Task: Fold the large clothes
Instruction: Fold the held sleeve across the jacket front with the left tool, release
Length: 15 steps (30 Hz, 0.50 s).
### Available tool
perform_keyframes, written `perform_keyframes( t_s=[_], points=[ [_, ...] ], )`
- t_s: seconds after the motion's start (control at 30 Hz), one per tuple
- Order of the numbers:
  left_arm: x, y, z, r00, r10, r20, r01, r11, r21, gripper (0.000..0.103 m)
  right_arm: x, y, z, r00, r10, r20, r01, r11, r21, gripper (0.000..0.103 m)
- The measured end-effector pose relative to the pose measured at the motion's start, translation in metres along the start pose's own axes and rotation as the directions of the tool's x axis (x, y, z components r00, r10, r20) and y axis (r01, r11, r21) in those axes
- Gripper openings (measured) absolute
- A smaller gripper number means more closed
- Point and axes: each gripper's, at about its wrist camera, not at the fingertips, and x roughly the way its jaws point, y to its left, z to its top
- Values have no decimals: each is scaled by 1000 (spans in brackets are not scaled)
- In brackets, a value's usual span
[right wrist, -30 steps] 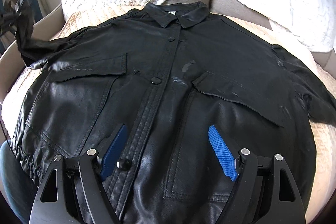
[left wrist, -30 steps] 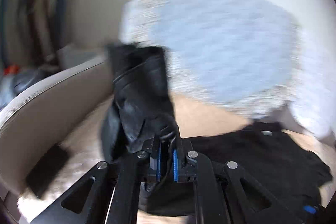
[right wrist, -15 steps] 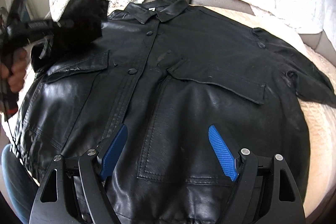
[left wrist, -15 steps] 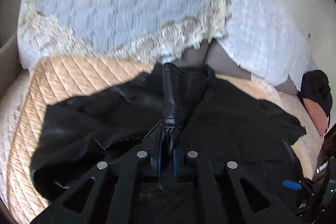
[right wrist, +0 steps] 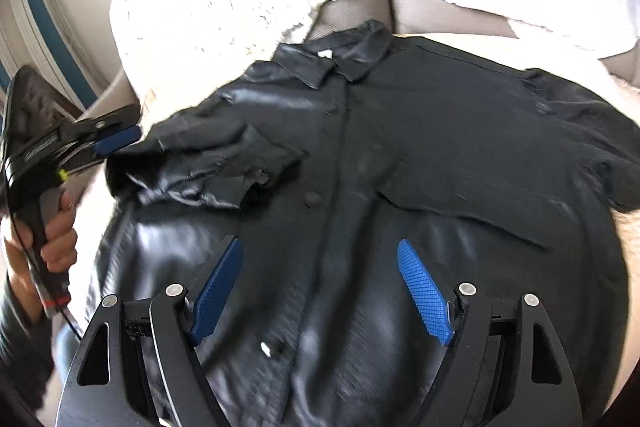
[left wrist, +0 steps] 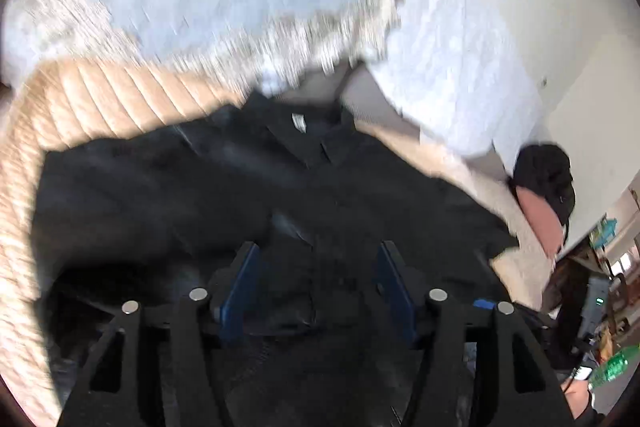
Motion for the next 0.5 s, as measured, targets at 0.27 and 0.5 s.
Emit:
perform_keyframes(
  t_s=[0.27, 0.5],
  points=[
    [-16, 80, 5, 943, 332, 27, -326, 938, -121, 65, 74, 15, 40, 989, 134, -64, -127, 987, 101, 80],
    [1, 104, -24, 936, 352, -2, -347, 921, -175, 65, 134, 39, 64, 983, 62, -171, -58, 998, 29, 16]
  ],
)
